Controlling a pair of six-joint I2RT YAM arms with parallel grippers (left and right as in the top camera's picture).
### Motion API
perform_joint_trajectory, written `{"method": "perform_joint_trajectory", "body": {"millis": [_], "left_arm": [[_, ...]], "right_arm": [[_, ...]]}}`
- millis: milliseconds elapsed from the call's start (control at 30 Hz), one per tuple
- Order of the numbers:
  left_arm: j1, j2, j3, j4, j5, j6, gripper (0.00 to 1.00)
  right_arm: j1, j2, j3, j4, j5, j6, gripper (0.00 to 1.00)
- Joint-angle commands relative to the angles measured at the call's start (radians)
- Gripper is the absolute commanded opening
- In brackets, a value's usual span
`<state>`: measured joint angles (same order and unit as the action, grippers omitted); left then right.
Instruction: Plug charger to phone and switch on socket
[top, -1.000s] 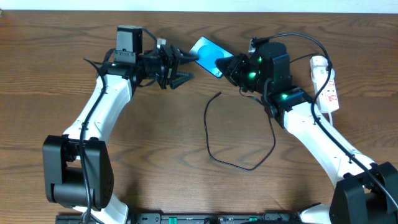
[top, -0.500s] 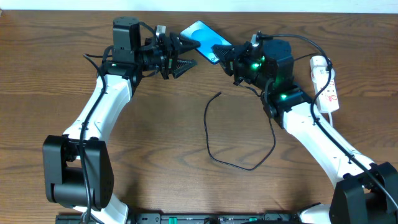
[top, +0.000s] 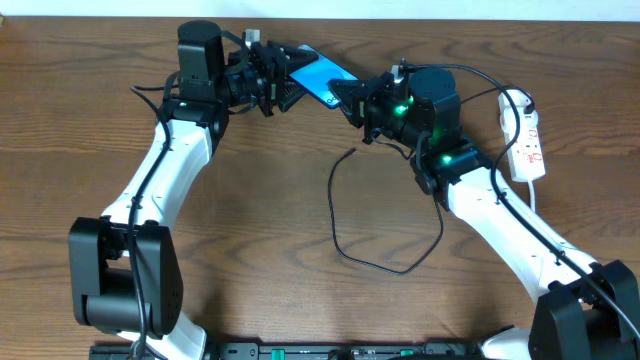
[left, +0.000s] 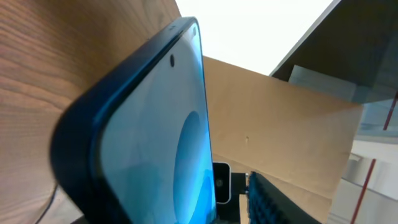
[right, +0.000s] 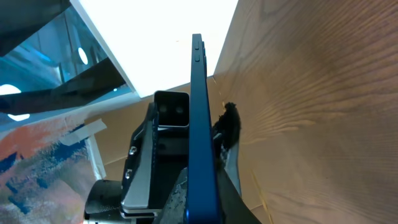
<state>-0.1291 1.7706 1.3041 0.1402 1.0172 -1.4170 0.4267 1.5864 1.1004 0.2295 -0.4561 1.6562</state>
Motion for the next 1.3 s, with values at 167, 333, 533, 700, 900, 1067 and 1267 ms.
{"method": "perform_joint_trajectory", "body": {"millis": [167, 333, 533, 700, 900, 1067, 1267], "left_arm": [[0.000, -0.023, 0.018, 0.008, -0.024, -0.037, 0.41], [0.000, -0.023, 0.018, 0.008, -0.035, -0.064, 0.32], [0.000, -0.023, 0.018, 0.008, -0.048, -0.090, 0.20], [0.000, -0.023, 0.018, 0.008, -0.065, -0.090, 0.10], [0.000, -0.023, 0.018, 0.008, -0.085, -0.107, 0.07], [0.000, -0.023, 0.018, 0.008, -0.087, -0.103, 0.08], [0.000, -0.023, 0.018, 0.008, -0.080, -0.006, 0.07]], "right_arm": [[0.005, -0.022, 0.020, 0.013, -0.006, 0.016, 0.01], [0.005, -0.022, 0.020, 0.013, -0.006, 0.016, 0.01], [0.007, -0.022, 0.020, 0.014, -0.006, 0.034, 0.01], [0.013, -0.022, 0.021, 0.014, -0.006, 0.040, 0.01], [0.027, -0.022, 0.020, 0.014, -0.006, 0.065, 0.02], [0.033, -0.022, 0.021, 0.014, -0.007, 0.063, 0.06], [0.033, -0.022, 0.020, 0.013, -0.007, 0.020, 0.16]]}}
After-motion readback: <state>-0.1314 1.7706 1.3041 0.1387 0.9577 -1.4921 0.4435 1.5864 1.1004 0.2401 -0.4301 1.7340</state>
